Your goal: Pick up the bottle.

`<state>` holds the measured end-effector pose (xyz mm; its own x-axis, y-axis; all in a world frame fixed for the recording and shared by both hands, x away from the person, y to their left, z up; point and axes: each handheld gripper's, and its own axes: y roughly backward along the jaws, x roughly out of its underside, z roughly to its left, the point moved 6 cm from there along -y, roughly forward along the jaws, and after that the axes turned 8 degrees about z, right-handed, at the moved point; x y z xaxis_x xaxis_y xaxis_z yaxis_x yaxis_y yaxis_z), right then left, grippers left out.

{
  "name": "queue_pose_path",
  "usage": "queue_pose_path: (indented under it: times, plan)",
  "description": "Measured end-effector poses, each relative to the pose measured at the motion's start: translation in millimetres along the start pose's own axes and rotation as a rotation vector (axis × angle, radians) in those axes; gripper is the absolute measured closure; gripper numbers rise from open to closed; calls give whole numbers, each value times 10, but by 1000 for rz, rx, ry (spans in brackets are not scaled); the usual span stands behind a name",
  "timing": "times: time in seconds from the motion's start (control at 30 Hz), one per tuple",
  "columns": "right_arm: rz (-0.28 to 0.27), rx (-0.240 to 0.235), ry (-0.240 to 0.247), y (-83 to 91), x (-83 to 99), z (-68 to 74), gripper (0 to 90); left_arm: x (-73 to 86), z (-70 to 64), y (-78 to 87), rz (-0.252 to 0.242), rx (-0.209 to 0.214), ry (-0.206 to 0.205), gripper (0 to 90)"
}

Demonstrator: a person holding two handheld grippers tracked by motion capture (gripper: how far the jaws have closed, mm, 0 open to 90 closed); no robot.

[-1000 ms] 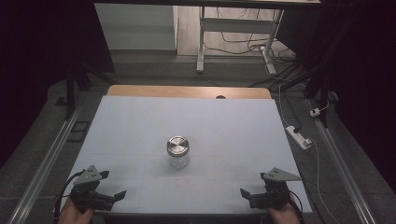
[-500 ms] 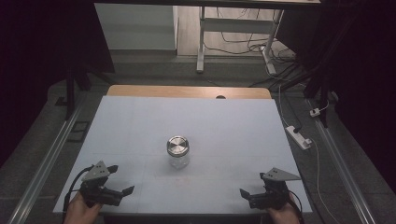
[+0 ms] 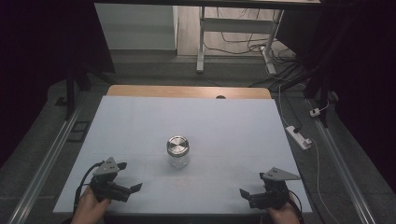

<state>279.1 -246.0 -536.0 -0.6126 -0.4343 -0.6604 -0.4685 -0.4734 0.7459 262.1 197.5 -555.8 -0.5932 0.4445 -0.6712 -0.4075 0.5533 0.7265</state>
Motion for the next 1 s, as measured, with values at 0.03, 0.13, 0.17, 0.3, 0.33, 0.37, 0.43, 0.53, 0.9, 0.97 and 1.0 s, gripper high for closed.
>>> queue_pose_path:
  times: [0.03,0.13,0.17,0.3,0.33,0.37,0.43,0.53,0.9,0.97,1.0]
  plan:
    - [1,0,1,-1,0,1,0,-19,-2,-13,-3,2,0,0]
    - [0,-1,1,-3,-2,2,0,-73,-4,-57,-6,12,8,0]
    - [0,-2,1,-3,-2,2,0,-87,-3,-68,-7,14,9,0]
    - [1,-3,2,-4,-2,2,0,-162,-6,-141,-3,37,17,0]
    - [1,-3,2,-4,-2,2,0,-180,-8,-159,-4,42,17,0]
    - [2,-5,4,-4,-2,3,0,-199,-12,-178,-4,46,16,0]
    - [3,-6,3,-4,-2,4,0,-234,-13,-212,-1,47,9,0]
    - [4,-8,2,-4,-2,4,0,-287,-10,-266,4,47,-5,0]
    - [6,-13,0,-10,-6,2,0,-544,-33,-489,27,55,-40,0]
    - [6,-13,1,-10,-6,3,0,-593,-38,-530,30,49,-54,0]
    - [6,-13,1,-10,-6,3,0,-617,-46,-553,35,50,-56,0]
